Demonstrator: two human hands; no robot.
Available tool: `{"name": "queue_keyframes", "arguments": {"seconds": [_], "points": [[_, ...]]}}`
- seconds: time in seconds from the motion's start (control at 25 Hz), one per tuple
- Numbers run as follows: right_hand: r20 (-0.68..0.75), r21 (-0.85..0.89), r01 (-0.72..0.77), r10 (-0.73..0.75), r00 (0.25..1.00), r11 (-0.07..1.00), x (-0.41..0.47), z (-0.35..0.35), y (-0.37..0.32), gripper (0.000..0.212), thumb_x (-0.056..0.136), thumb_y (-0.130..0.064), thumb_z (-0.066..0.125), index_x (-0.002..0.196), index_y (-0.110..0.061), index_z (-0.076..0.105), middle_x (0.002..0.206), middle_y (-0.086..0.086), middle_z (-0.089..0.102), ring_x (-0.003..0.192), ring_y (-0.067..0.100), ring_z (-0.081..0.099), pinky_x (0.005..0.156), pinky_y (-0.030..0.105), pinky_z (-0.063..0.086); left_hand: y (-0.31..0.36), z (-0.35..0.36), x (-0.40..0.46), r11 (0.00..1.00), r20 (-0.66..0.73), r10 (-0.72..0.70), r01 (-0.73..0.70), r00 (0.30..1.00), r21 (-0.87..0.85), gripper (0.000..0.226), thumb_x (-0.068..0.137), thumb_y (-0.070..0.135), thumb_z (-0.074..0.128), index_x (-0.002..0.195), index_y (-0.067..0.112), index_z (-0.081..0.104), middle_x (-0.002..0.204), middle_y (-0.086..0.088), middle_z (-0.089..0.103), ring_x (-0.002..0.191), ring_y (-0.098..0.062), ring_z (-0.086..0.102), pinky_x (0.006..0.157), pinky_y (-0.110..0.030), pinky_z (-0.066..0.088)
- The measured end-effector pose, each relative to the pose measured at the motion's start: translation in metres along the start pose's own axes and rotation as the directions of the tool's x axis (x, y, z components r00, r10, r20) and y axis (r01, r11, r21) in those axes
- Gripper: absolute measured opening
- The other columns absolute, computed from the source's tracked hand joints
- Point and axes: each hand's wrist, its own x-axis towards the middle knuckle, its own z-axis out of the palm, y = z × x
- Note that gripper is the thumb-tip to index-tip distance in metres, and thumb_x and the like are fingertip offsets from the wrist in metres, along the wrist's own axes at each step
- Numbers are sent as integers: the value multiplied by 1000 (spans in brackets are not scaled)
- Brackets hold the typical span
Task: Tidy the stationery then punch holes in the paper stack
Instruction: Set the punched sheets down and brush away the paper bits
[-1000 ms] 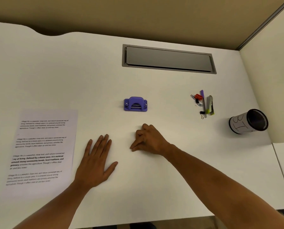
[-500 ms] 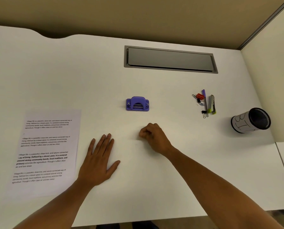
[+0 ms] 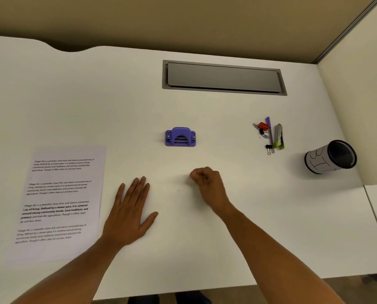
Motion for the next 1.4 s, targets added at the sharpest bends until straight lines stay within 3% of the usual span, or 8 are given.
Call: {"name": "queue_keyframes", "arguments": {"seconds": [0.12,0.36,0.48,0.64,0.8,0.96,1.2,1.4], "points": [[-215,288,-70,136,967,955,6,-49,-2,10,92,-26,69,85,-32,73,81,-27,72,77,-13,62,69,2,46,-3,3,-2,1000,-24,2,-2,1000,-8,83,94,63,30,158,11,14,168,-8,9,156,-24,11,124,-55,17],[-466,306,-50,195,863,951,2,-165,11,11,94,-27,65,92,-19,73,77,-15,61,64,-9,53,71,15,42,3,2,0,1000,-51,4,-5,999,-25,83,93,62,25,152,4,31,165,-11,21,153,-28,23,123,-56,17],[-620,235,-45,185,762,971,9,-227,17,14,94,-25,63,92,-14,72,87,0,60,81,7,52,76,26,44,15,0,2,997,-52,-73,71,996,-37,84,92,61,20,147,0,39,160,-16,31,149,-33,30,122,-58,17],[-797,-21,-311,172,579,950,17,-302,31,20,96,-32,58,99,-22,75,101,12,67,113,31,42,90,36,42,36,3,8,986,-70,-164,163,984,-21,85,91,60,18,145,-3,40,157,-21,33,148,-39,29,120,-62,14],[-822,-158,-457,140,552,876,24,-330,48,21,96,-30,60,107,-21,76,103,14,73,115,34,43,96,39,38,66,2,20,966,-55,-259,257,964,-43,84,85,56,26,147,0,38,157,-24,30,146,-51,20,118,-67,4],[-826,-165,-500,158,542,850,29,-342,59,26,97,-15,56,113,-23,75,109,13,73,117,35,47,96,39,39,75,12,26,988,-48,-150,151,988,31,84,93,57,14,149,-2,33,162,-20,26,149,-47,20,119,-64,6],[-859,-125,-428,118,498,895,30,-339,58,21,94,-20,62,111,-24,74,111,6,70,116,31,49,95,34,39,68,21,28,991,-60,-130,131,990,15,83,94,57,15,151,-2,28,164,-18,19,151,-35,24,122,-61,13],[-852,-318,46,-307,424,947,10,-243,47,17,92,-26,67,105,-15,72,94,1,68,101,24,51,85,32,49,74,11,29,990,-47,-137,138,989,20,86,93,62,23,155,2,21,166,-15,14,155,-32,14,123,-60,12]]}}
